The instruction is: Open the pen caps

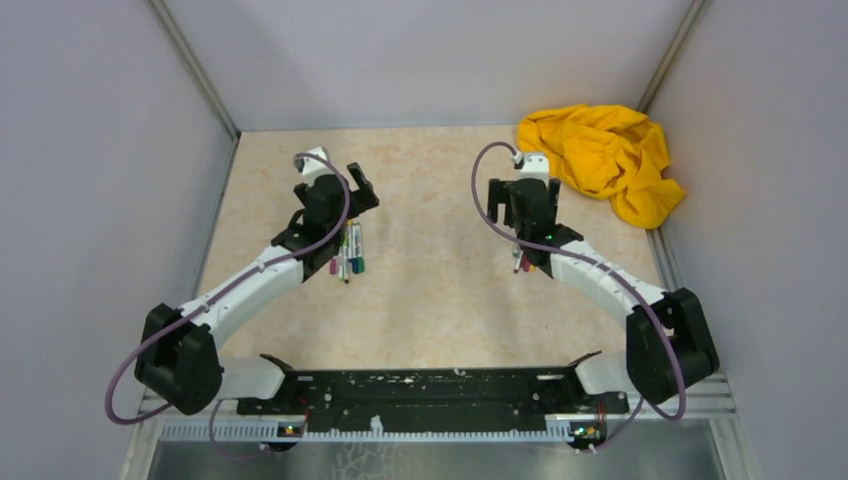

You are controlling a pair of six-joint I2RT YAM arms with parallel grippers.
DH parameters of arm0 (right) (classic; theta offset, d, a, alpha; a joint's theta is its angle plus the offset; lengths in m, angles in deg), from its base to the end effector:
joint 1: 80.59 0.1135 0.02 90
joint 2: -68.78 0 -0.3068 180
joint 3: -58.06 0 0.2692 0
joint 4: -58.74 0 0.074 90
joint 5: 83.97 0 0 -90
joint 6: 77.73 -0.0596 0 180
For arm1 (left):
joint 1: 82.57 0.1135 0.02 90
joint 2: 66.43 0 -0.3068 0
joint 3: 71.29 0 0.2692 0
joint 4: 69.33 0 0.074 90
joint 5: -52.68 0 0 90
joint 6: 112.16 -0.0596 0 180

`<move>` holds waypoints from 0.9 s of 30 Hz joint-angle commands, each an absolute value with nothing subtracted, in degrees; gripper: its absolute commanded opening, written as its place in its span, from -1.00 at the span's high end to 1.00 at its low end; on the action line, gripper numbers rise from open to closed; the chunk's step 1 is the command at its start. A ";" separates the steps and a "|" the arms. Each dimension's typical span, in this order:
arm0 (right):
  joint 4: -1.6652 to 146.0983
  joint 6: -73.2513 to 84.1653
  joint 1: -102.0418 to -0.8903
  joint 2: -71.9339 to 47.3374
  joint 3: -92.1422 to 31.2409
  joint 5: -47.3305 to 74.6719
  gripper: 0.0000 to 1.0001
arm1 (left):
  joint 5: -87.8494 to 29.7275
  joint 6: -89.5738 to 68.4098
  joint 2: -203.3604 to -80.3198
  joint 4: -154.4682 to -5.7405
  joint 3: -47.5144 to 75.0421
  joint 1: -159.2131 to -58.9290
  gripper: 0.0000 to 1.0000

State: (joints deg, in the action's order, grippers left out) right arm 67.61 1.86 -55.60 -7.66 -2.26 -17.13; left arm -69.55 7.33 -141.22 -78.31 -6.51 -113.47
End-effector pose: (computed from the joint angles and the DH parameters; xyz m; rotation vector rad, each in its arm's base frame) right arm 0.3030 0.1154 0.2826 0.0051 1.9697 -0.0029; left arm 0.2928 -0.1382 0.3223 -0.3520 1.8206 -0.1981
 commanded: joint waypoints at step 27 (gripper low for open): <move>87.18 -12.87 -52.90 -15.49 -11.40 -22.01 0.18 | -69.15 11.19 -142.71 -83.77 -5.53 -118.31 -0.98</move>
State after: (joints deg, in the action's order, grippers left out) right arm 86.41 -11.37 -53.33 -13.59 -9.36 -22.29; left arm -70.07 10.83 -142.29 -85.61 -4.08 -117.49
